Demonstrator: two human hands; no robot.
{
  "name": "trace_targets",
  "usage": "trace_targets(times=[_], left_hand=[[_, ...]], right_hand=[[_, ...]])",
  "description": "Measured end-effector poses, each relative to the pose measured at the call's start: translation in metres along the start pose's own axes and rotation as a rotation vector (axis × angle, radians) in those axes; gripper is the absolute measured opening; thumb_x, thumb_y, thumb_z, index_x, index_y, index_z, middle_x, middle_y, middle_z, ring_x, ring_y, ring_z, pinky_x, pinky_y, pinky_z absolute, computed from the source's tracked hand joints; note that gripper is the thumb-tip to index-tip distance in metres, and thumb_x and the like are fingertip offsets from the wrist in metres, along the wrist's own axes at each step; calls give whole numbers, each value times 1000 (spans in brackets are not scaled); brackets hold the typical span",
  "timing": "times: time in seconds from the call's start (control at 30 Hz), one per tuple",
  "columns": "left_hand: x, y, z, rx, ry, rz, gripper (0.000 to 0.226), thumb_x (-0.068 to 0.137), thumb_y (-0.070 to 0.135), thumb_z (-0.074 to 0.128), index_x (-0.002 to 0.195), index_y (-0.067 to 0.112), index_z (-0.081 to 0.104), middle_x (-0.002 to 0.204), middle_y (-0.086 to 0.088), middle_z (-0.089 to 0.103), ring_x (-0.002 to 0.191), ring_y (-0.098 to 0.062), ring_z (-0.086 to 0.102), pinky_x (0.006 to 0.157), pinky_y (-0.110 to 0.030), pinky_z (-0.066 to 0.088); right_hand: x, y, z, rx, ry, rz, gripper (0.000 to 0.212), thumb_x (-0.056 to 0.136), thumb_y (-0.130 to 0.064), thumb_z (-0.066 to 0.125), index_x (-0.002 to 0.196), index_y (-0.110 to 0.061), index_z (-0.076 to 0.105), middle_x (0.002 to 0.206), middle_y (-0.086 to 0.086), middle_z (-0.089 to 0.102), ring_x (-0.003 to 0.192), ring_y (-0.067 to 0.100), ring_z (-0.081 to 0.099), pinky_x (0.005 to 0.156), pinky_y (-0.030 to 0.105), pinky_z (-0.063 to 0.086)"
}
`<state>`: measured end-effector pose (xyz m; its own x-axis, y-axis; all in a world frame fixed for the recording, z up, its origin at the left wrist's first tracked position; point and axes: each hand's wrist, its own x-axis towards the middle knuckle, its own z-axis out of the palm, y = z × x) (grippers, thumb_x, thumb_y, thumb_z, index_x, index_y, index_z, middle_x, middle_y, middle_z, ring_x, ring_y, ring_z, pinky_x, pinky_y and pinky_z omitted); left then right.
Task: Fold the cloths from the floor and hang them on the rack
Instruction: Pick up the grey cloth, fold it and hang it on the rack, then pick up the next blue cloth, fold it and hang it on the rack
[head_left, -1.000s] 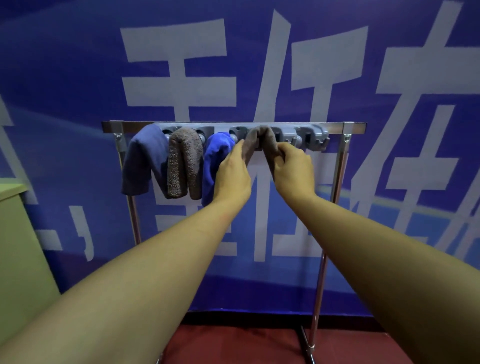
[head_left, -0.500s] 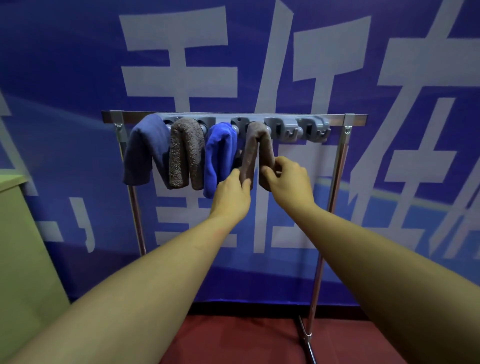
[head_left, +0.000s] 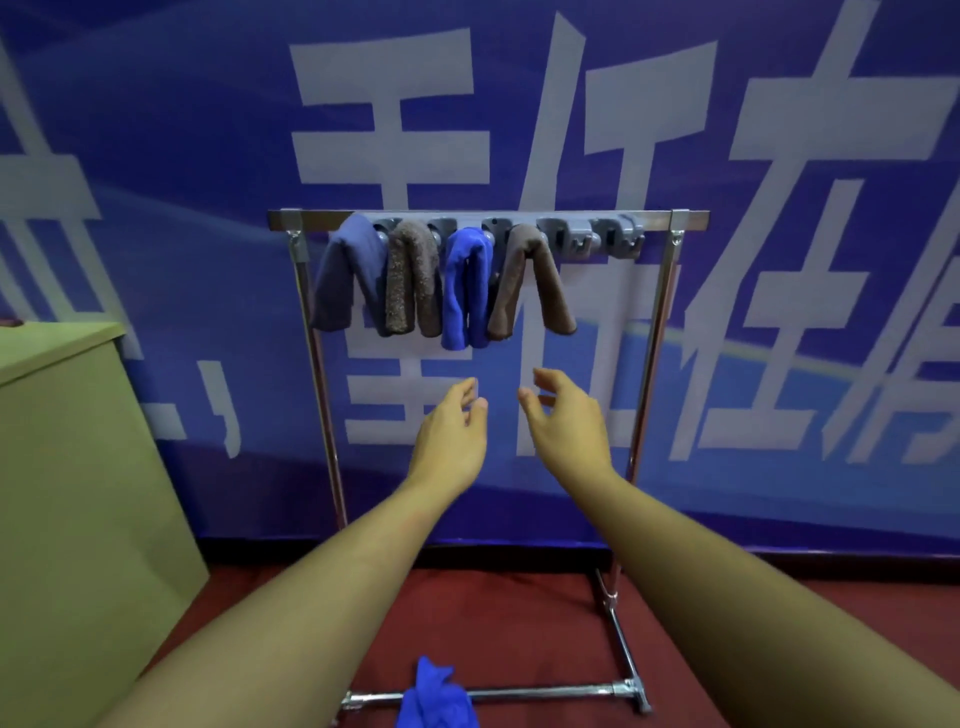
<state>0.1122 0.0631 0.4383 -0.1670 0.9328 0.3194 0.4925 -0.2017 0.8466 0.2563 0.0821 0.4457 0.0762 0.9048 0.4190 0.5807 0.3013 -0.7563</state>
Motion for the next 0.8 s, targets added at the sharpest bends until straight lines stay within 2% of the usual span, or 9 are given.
trace_targets(times=[0.13,0.27,0.5,0.7,0.8], left_hand=[[-57,-33,-6,11,-21,-30,45,105,31,45,148,19,45,147,2,54,128,-16,56,104,-28,42],[-105,-79,-9,31,-48,-94,44,104,29,47,147,18,47,144,0,57,122,-15,60,97,-23,41],[-171,-165,-11,35,-113,-259,42,104,23,49,144,11,49,142,-7,59,112,-13,59,96,-21,39],[-193,-230,-14,29,-136,-425,41,104,19,49,144,7,50,142,-10,58,126,-22,57,101,-20,36],[-196,-265,-5,44,-153,-517,41,104,18,49,143,6,50,141,-12,58,126,-22,57,96,-17,34]], right_hand=[[-63,16,18,-53,-80,22,48,99,-45,56,142,-22,53,139,-5,61,125,16,60,100,42,52],[-121,40,40,-113,-157,83,48,98,-46,56,141,-24,54,138,-4,63,124,19,61,100,41,51],[-194,82,89,-183,-299,156,43,96,-43,60,135,-24,58,132,-1,66,120,24,63,98,41,51],[-224,126,136,-208,-452,255,44,95,-41,60,134,-20,58,132,3,67,117,27,65,96,41,53],[-235,155,158,-222,-516,323,44,96,-38,61,135,-18,58,132,4,66,117,26,65,96,38,51]])
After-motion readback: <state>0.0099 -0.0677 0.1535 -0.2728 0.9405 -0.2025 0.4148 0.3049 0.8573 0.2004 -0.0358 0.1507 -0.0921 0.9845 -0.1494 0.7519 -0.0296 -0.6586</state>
